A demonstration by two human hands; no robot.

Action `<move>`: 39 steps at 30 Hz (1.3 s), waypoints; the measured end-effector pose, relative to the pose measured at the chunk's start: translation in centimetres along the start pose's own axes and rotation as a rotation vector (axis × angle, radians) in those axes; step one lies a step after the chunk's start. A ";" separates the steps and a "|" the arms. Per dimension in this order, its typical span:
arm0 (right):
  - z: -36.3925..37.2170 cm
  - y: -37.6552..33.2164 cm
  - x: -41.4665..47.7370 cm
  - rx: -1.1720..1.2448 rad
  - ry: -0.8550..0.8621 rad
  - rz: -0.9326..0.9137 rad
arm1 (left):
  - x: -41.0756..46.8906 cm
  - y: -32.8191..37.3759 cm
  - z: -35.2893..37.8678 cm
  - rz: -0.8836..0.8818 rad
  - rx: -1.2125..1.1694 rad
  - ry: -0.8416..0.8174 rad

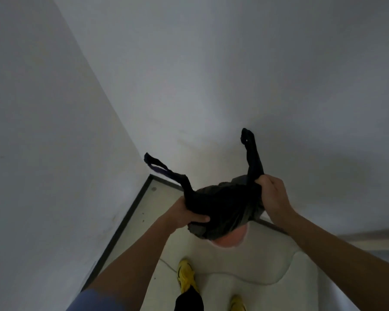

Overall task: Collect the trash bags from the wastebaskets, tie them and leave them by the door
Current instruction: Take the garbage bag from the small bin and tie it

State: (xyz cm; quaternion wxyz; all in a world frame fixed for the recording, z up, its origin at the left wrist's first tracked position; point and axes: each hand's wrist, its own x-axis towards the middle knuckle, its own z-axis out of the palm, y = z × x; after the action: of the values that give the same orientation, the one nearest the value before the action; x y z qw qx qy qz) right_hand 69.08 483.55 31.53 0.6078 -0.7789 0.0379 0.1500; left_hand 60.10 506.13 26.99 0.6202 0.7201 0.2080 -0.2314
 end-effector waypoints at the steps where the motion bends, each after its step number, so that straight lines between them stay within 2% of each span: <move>1: -0.4 -0.7 -0.3 0.014 -0.002 -0.005 | -1.0 0.5 0.5 0.011 0.027 0.053; 3: -1.4 -1.8 -0.9 0.021 -0.006 -0.018 | -3.3 1.2 1.3 0.040 -0.020 0.182; 7: -2.3 -4.9 -1.6 -0.005 -0.083 -0.045 | -8.2 3.3 1.9 0.157 -0.281 0.375; 10: -2.2 -8.2 -2.8 0.074 -0.164 -0.040 | -12.2 5.7 1.8 0.243 -0.423 0.498; 13: -1.9 -11.5 -4.0 0.163 -0.335 -0.043 | -15.7 8.3 0.9 0.340 -0.523 0.594; 17: -0.3 -14.2 -6.9 0.038 -0.690 -0.045 | -20.7 11.0 -1.5 0.447 -0.643 0.680; 19: 1.5 -15.0 -8.4 0.003 -0.792 -0.018 | -22.7 11.5 -2.8 0.446 -0.684 0.698; 23: 6.0 -17.0 -11.2 0.214 -0.753 0.035 | -26.9 10.8 -5.5 0.452 -0.739 0.606; 26: 9.5 -18.8 -14.0 0.365 -0.763 0.036 | -29.5 9.5 -7.3 0.445 -0.719 0.764; 29: 12.9 -20.5 -16.8 0.558 -0.815 0.088 | -31.7 8.6 -9.3 0.403 -0.798 0.928; 32: 15.5 -21.8 -18.8 0.727 -0.889 0.247 | -34.4 7.8 -11.6 0.423 -0.885 0.896; 36: 18.0 -22.7 -20.9 0.756 -0.861 0.320 | -37.2 6.8 -13.4 0.527 -1.040 0.710; 39: 19.4 -22.6 -22.0 0.760 -0.850 0.332 | -38.5 6.4 -14.2 0.536 -0.882 0.693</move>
State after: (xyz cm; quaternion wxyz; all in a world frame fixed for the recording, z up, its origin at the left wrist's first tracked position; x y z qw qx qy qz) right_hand 49.95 505.27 54.63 0.7744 -0.3620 -0.0362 0.5177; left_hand 33.83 518.77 56.61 0.7922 0.4565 0.2854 0.2873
